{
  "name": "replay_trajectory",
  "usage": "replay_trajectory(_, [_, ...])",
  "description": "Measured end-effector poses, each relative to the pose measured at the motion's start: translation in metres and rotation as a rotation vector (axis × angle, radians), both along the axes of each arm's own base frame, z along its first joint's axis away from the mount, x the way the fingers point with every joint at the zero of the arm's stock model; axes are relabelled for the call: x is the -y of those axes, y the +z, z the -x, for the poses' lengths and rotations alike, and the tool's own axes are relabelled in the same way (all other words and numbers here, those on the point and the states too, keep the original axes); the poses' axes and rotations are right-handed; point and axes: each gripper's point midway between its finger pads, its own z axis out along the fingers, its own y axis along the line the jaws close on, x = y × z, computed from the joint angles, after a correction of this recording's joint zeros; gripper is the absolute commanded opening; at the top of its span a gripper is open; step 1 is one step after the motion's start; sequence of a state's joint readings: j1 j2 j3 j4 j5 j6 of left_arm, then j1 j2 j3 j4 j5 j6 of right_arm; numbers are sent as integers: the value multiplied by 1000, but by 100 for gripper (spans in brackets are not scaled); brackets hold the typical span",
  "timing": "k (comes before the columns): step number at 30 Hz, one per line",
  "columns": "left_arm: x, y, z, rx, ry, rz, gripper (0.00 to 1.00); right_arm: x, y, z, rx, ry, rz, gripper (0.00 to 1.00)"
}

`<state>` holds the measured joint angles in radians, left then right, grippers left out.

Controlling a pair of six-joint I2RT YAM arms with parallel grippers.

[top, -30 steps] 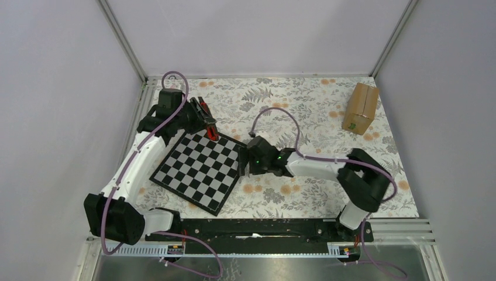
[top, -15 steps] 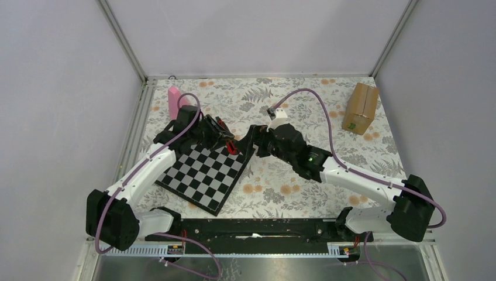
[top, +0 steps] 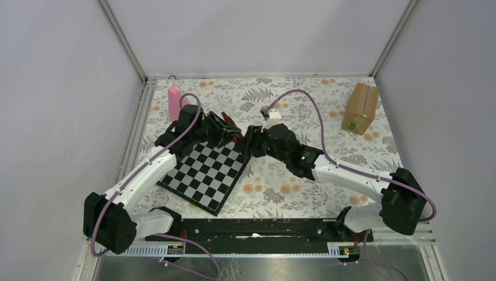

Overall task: Unpack the express box
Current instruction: Adjust the knife.

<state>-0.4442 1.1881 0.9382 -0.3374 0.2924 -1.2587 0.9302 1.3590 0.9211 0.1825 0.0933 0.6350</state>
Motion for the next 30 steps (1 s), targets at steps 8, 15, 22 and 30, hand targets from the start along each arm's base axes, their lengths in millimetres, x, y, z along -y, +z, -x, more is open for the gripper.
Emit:
replay_trajectory(8, [7, 6, 2, 5, -18, 31, 11, -9, -7, -5, -4, 7, 2, 3])
replay_trajectory(15, [8, 10, 1, 50, -73, 33, 85, -2, -5, -11, -33, 27, -19, 0])
replay_trajectory(22, [0, 39, -14, 186, -126, 112, 88, 32, 23, -29, -95, 42, -132, 0])
replay_trajectory(30, [17, 61, -22, 338, -230, 289, 82, 37, 65, -2, -171, 185, -326, 0])
